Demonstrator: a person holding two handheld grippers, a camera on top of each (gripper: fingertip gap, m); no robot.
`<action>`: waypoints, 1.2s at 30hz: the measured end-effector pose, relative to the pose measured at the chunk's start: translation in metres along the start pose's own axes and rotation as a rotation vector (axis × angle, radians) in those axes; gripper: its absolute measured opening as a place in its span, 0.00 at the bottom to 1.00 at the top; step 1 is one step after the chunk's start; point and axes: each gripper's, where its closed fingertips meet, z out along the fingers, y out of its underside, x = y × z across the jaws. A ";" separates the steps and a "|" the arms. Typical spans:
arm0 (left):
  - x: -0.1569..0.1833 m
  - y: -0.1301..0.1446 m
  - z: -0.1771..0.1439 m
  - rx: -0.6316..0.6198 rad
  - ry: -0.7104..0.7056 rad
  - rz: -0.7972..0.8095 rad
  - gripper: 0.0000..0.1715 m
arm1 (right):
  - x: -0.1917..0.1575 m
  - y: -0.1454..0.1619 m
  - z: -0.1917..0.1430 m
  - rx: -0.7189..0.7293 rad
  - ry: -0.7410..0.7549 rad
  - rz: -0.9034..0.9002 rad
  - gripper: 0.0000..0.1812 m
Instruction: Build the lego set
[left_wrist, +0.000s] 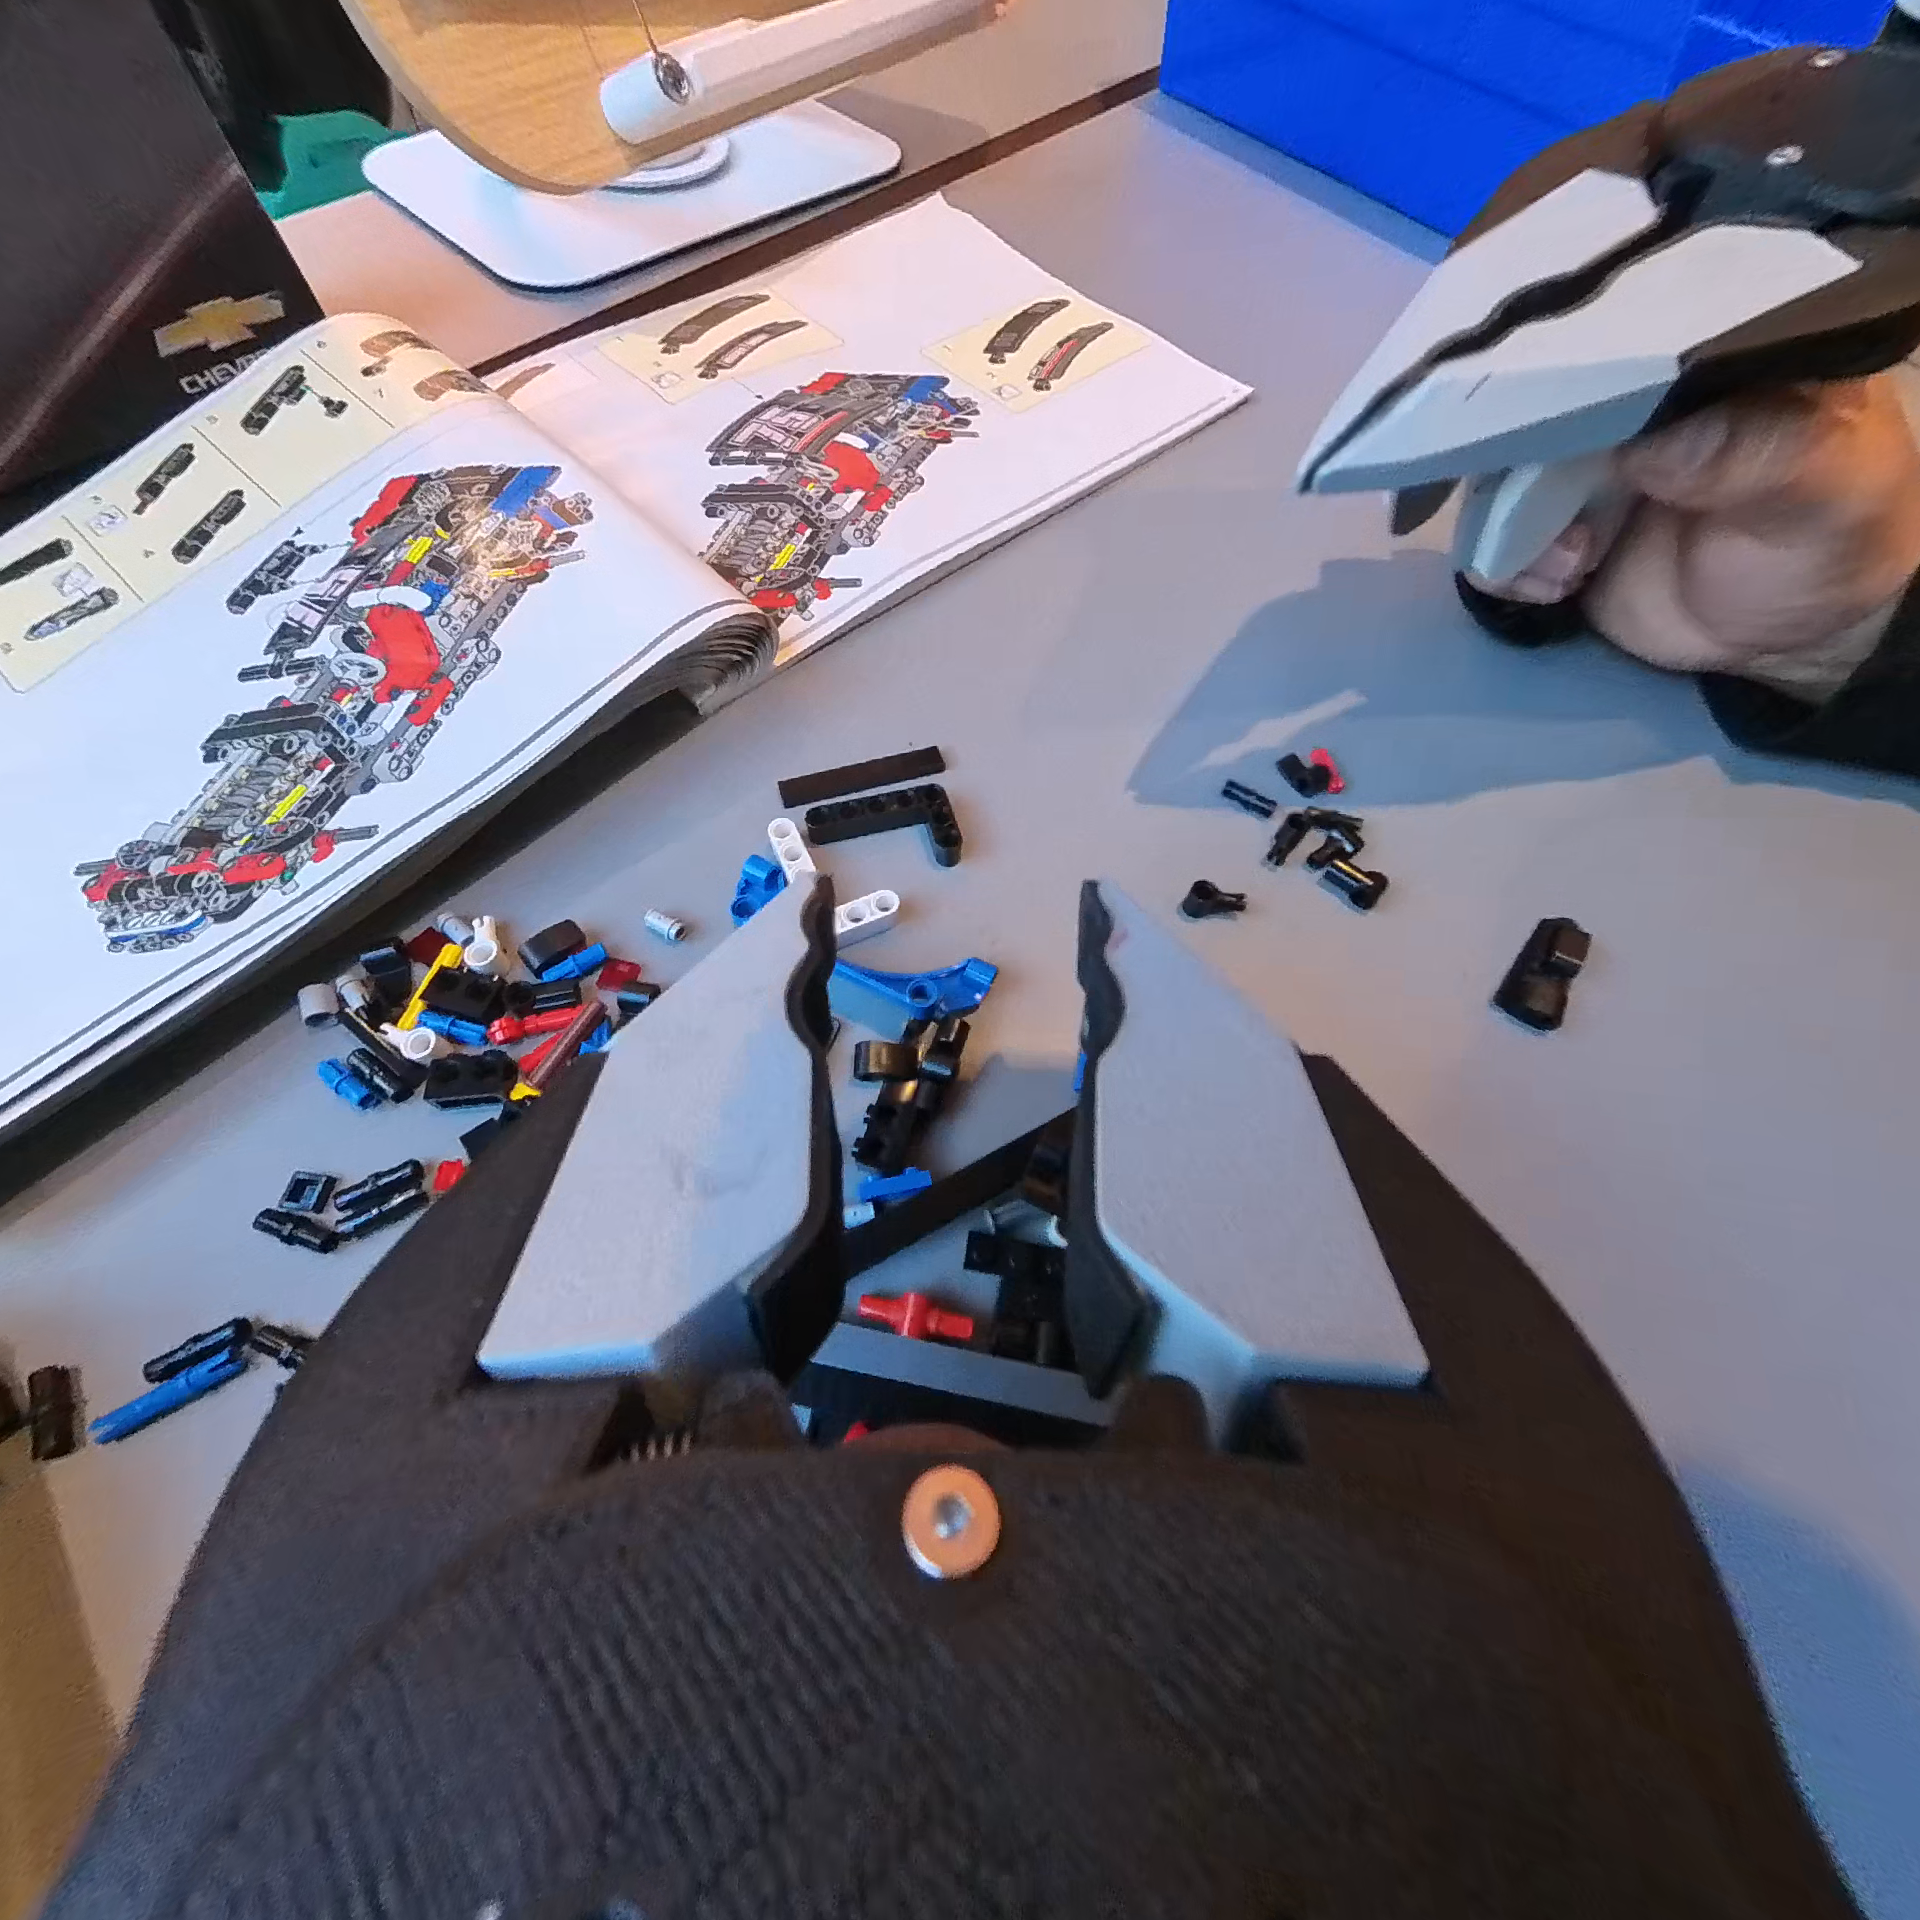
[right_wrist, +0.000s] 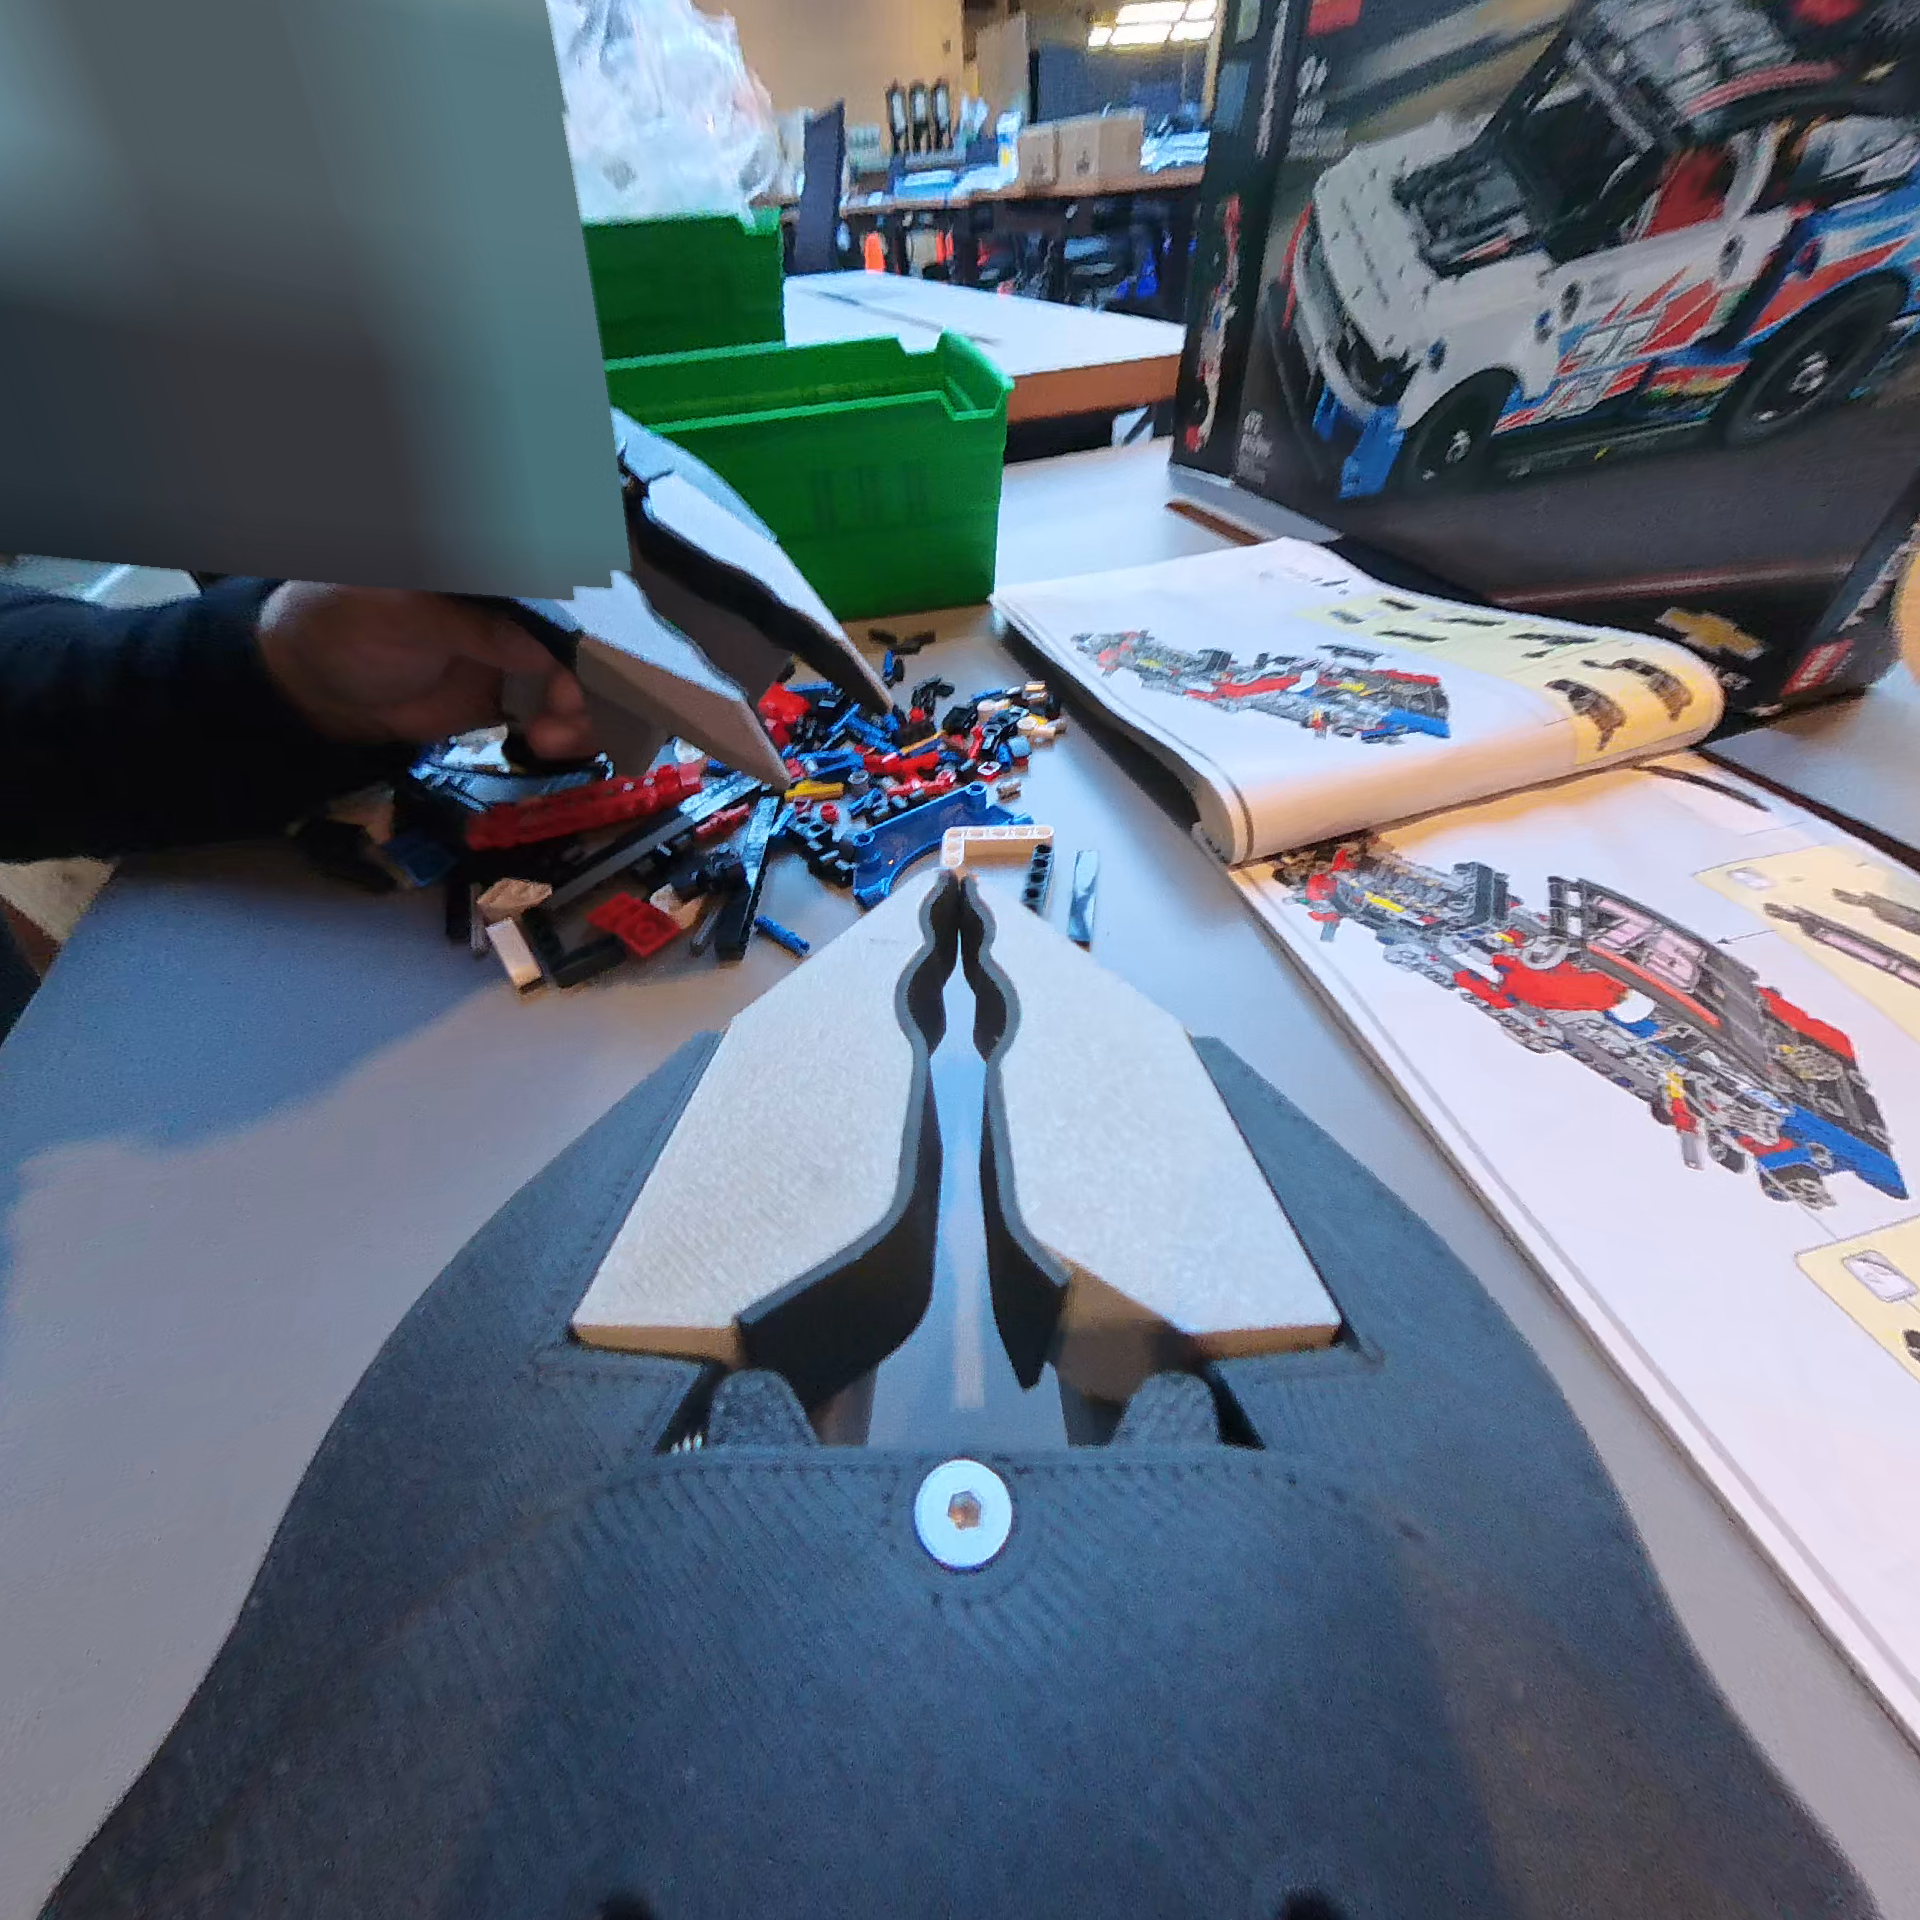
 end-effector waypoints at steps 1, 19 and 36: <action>0.000 0.000 0.000 -0.001 -0.002 0.005 0.26 | 0.002 -0.001 -0.001 0.007 0.011 0.004 0.00; 0.007 0.003 0.002 -0.042 -0.064 0.139 0.25 | -0.012 0.046 -0.009 -0.375 -0.061 -0.014 0.13; 0.026 0.008 0.006 -0.072 -0.001 0.184 0.24 | -0.026 0.094 -0.019 -0.580 -0.198 -0.279 0.09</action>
